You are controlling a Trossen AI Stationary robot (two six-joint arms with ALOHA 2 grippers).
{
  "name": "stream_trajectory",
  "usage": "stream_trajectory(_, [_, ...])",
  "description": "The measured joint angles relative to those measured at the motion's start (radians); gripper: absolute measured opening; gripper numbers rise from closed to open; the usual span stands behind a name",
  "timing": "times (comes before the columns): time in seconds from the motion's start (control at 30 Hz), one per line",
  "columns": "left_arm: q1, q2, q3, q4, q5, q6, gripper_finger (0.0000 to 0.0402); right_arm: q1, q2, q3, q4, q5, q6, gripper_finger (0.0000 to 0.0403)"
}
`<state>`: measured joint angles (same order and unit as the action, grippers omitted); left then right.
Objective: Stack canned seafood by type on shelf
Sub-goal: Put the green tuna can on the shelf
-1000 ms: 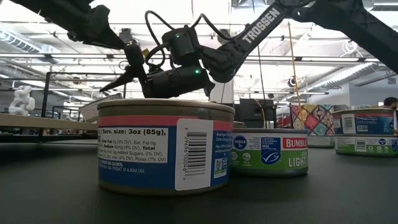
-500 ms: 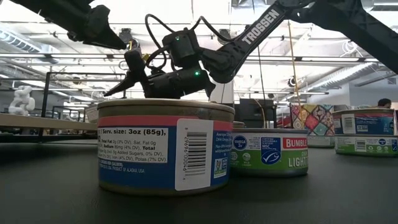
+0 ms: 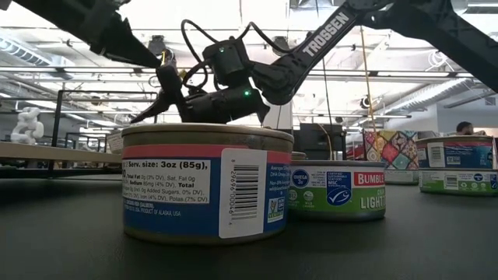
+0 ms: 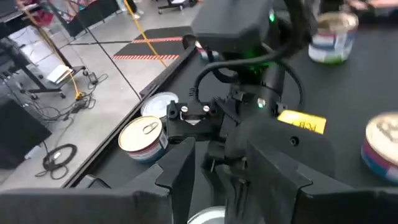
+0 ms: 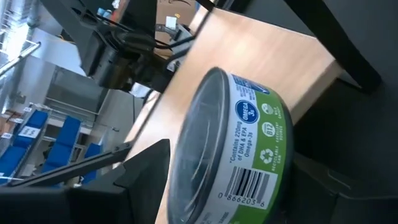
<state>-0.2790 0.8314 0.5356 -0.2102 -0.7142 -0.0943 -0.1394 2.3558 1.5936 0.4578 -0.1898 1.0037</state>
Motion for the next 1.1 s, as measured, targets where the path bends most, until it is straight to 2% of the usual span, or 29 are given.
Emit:
stream_trajectory(0.17, [-0.002,0.011,-0.001,-0.051,0.13,0.03,0.0147,0.0,0.0,-0.001,0.01,-0.007,0.001,0.0254])
stream_trajectory(0.3, [-0.011,-0.003,-0.001,-0.077,0.157,0.022,0.0147,0.0,-0.003,0.001,0.012,-0.022,0.0,0.0254])
stream_trajectory(0.43, [-0.015,0.004,-0.001,-0.156,0.218,-0.061,0.0147,0.0,-0.003,0.0,0.011,-0.025,0.0,0.0254])
stream_trajectory(0.73, [-0.015,0.12,-0.001,-0.169,0.39,-0.083,0.0147,-0.001,-0.003,0.0,0.01,-0.025,0.003,0.0254])
stream_trajectory(1.1, [0.052,0.229,-0.001,-0.117,0.385,-0.004,0.0147,-0.001,-0.002,0.0,0.01,-0.025,0.005,0.0254])
